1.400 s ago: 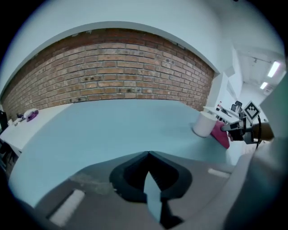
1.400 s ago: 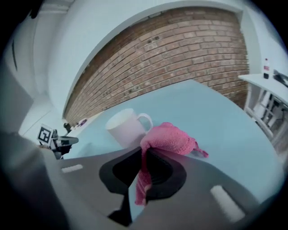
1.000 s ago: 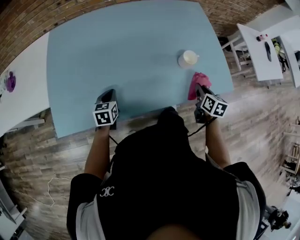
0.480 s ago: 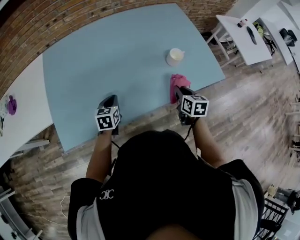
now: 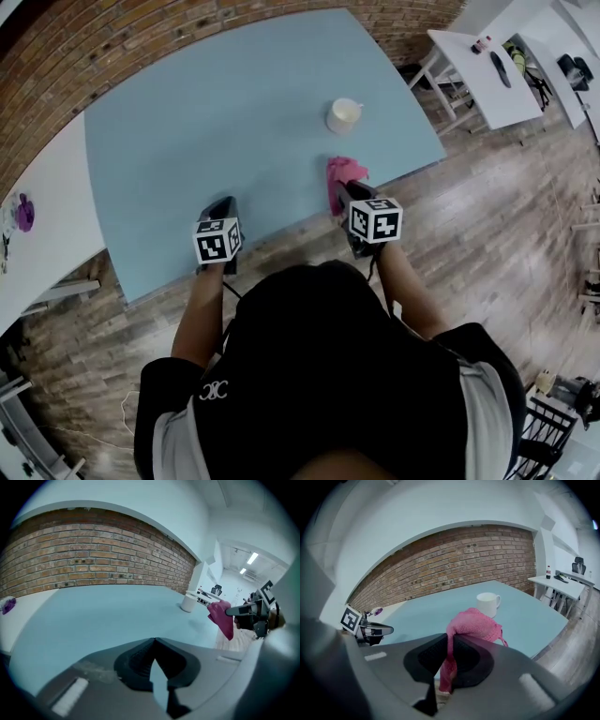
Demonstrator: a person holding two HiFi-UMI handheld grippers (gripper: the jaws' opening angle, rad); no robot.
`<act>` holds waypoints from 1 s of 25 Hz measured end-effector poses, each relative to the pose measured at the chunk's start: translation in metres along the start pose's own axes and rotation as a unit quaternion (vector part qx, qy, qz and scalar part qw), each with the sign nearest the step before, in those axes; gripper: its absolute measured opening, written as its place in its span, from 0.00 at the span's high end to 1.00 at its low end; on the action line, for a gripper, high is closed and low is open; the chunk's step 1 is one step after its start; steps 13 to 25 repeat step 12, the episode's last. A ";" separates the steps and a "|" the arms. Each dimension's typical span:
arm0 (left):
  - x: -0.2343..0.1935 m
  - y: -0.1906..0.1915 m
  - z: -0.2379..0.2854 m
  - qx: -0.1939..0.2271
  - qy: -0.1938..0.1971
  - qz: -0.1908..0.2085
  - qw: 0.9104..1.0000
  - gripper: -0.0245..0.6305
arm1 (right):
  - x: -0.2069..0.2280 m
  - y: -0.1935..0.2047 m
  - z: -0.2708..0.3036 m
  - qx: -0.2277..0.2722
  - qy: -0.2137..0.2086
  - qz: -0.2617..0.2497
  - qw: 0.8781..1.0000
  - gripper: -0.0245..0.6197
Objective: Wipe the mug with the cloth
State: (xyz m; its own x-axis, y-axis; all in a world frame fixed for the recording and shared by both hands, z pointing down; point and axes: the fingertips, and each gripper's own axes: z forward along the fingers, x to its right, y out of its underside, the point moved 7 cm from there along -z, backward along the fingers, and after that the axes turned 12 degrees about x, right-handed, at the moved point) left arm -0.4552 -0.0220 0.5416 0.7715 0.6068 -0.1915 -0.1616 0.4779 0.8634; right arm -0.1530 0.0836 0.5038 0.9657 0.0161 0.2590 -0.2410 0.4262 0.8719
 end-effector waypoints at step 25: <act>0.003 0.017 -0.022 -0.028 -0.030 -0.010 0.999 0.95 | 0.004 0.012 -0.009 -0.034 -0.019 -0.014 0.999 0.91</act>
